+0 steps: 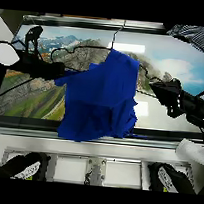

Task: Fold the clothes and pants, and hang the long-sleeved shirts on hangers.

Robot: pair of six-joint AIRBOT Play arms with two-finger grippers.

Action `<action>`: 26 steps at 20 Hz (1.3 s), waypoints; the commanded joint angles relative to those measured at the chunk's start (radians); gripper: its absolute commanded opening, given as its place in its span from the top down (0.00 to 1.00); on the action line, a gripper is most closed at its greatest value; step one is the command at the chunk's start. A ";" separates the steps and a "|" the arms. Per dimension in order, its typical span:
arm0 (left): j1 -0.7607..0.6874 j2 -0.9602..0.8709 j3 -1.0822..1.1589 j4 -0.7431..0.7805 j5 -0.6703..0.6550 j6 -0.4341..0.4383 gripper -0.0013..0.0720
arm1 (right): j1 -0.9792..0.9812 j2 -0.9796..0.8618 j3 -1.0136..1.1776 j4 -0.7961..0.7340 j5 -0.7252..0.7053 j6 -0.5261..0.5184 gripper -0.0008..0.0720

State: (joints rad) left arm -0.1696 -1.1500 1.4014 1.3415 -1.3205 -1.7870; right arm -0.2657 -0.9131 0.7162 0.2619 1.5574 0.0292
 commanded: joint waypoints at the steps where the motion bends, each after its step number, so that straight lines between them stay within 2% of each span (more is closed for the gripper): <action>1: 0.026 -0.011 0.039 -0.006 -0.032 0.029 0.97 | -0.001 0.000 0.000 -0.026 -0.044 0.016 0.98; 5: 0.006 -0.011 0.038 0.003 -0.039 0.049 0.97 | -0.001 0.001 0.000 -0.026 -0.123 0.023 0.98; 12: 0.080 -0.011 0.038 -0.005 -0.042 0.049 0.97 | 0.000 0.003 0.000 -0.105 -0.130 0.069 0.98; 15: 0.058 -0.011 0.038 -0.027 -0.040 0.074 0.97 | 0.000 0.008 0.000 -0.096 -0.173 0.076 0.98; 26: 0.032 -0.132 0.039 0.020 -0.045 0.089 0.97 | 0.000 0.079 0.000 -0.034 -0.116 0.061 0.98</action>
State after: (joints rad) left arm -0.1368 -1.2549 1.4391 1.3571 -1.3689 -1.7000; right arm -0.2657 -0.8551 0.7158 0.2192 1.4246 0.0937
